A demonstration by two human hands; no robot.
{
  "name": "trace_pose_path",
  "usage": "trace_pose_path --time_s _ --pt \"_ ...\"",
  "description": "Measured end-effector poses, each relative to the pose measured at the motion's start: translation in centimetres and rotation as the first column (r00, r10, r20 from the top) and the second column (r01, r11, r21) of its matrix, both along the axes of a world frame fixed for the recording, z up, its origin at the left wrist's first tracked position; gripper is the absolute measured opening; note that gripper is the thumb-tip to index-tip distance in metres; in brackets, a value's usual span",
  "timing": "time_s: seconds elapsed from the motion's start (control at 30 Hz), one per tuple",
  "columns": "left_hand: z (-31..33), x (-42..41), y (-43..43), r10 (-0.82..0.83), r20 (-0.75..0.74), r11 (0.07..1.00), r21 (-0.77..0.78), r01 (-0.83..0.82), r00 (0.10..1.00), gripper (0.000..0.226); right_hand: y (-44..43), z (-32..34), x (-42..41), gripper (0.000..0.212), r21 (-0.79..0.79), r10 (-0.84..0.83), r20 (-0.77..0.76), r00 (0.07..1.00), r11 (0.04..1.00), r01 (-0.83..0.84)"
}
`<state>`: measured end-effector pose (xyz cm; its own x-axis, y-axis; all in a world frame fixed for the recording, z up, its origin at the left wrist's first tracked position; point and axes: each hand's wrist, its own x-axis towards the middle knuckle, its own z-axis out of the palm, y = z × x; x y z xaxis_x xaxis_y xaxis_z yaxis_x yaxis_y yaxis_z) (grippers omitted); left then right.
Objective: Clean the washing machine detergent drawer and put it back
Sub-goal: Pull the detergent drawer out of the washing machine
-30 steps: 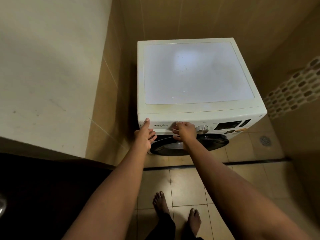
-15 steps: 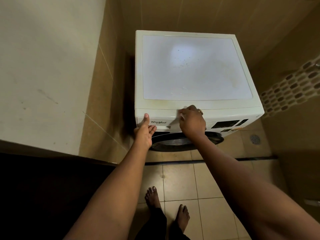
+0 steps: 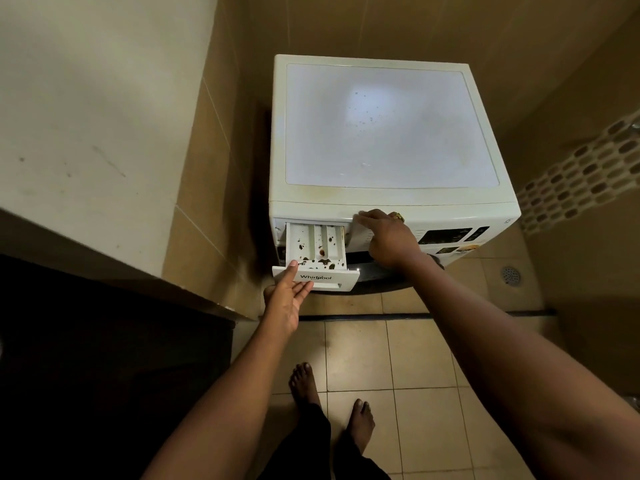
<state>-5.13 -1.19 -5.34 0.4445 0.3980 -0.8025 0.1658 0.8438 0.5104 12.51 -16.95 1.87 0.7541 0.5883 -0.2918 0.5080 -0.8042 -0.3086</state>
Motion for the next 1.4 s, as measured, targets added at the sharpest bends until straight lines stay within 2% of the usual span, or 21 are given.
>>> trace_pose_path --time_s 0.07,0.2,0.3,0.37,0.47,0.5,0.53,0.6,0.63,0.67,0.73,0.8,0.87,0.97,1.03,1.1,1.27,1.4 --pt "0.2 -1.3 -0.6 0.000 -0.002 1.000 -0.015 -0.001 1.000 0.027 -0.2 -0.5 -0.6 0.079 0.032 -0.012 -0.017 1.000 0.999 0.012" --pt "0.2 -3.1 -1.6 0.012 0.002 1.000 -0.027 -0.012 1.000 0.037 -0.5 -1.6 -2.7 0.069 0.219 -0.127 -0.070 0.989 0.966 0.140" --pt "0.4 -3.0 -1.8 0.028 0.002 0.999 -0.022 -0.028 1.000 0.034 -0.4 -2.1 -4.7 0.050 0.410 -0.340 -0.129 0.932 0.837 0.362" --pt "0.4 -3.0 -1.9 0.025 0.009 1.000 -0.020 -0.024 1.000 0.037 0.1 -2.3 -5.5 0.035 0.440 -0.488 -0.183 0.854 0.736 0.515" --pt "0.5 -3.1 -1.9 0.012 0.014 1.000 -0.010 -0.011 1.000 0.035 1.3 -2.5 -5.8 0.020 0.427 -0.578 -0.295 0.761 0.633 0.646" --pt "0.5 -3.2 -1.9 0.007 0.013 1.000 -0.007 -0.007 1.000 0.032 1.9 -2.6 -5.7 0.017 0.429 -0.610 -0.350 0.711 0.571 0.700" --pt "0.6 -3.2 -1.9 0.004 0.012 1.000 -0.007 -0.004 1.000 0.029 2.5 -2.4 -5.5 0.015 0.417 -0.648 -0.439 0.622 0.467 0.780" --pt "0.6 -3.2 -1.8 -0.004 0.014 1.000 -0.010 0.004 1.000 0.024 3.9 -1.8 -5.1 0.014 0.320 -0.628 -0.691 0.357 0.178 0.931" --pt "0.7 -3.3 -1.8 -0.009 0.016 1.000 -0.015 0.009 1.000 0.022 4.6 -1.8 -4.9 0.015 0.275 -0.610 -0.747 0.266 0.081 0.958" --pt "0.7 -3.3 -1.7 -0.012 0.020 1.000 -0.020 0.012 1.000 0.019 5.3 -2.0 -4.7 0.017 0.256 -0.643 -0.726 0.243 0.075 0.964" --pt "0.9 -3.3 -1.7 -0.016 0.020 1.000 -0.027 0.016 1.000 0.017 6.2 -2.7 -4.5 0.019 0.261 -0.773 -0.542 0.331 0.220 0.940" --pt "1.0 -3.3 -1.7 -0.017 0.015 0.999 -0.035 0.017 1.000 0.018 6.6 -3.1 -4.5 0.021 0.197 -0.833 -0.409 0.373 0.319 0.927" --pt "0.9 -3.3 -1.6 -0.012 0.009 0.999 -0.041 0.012 1.000 0.025 6.8 -3.9 -4.3 0.048 0.084 -0.864 -0.369 0.343 0.337 0.938" --pt "0.4 -3.2 -1.3 -0.035 0.004 0.999 -0.030 0.035 0.999 0.033 7.3 -5.0 -3.6 0.094 -0.044 -0.860 -0.426 0.281 0.330 0.943" --pt "0.2 -3.3 -1.2 -0.043 0.002 0.999 -0.023 0.043 0.999 0.039 7.6 -5.7 -3.1 0.109 -0.101 -0.861 -0.431 0.270 0.344 0.934" --pt "-0.1 -3.4 -1.0 -0.047 0.000 0.999 -0.026 0.047 0.999 0.045 7.9 -6.0 -2.5 0.111 -0.127 -0.862 -0.437 0.258 0.343 0.931" --pt "-0.4 -3.2 -0.8 -0.014 0.011 0.998 -0.055 0.014 1.000 0.044 8.5 -7.2 -1.9 0.114 -0.111 -0.850 -0.482 0.213 0.300 0.947" --pt "-0.9 -3.2 -0.5 0.019 0.006 0.995 -0.099 -0.018 1.000 0.074 8.9 -6.9 -2.4 0.099 -0.055 -0.823 -0.514 0.242 0.313 0.948"
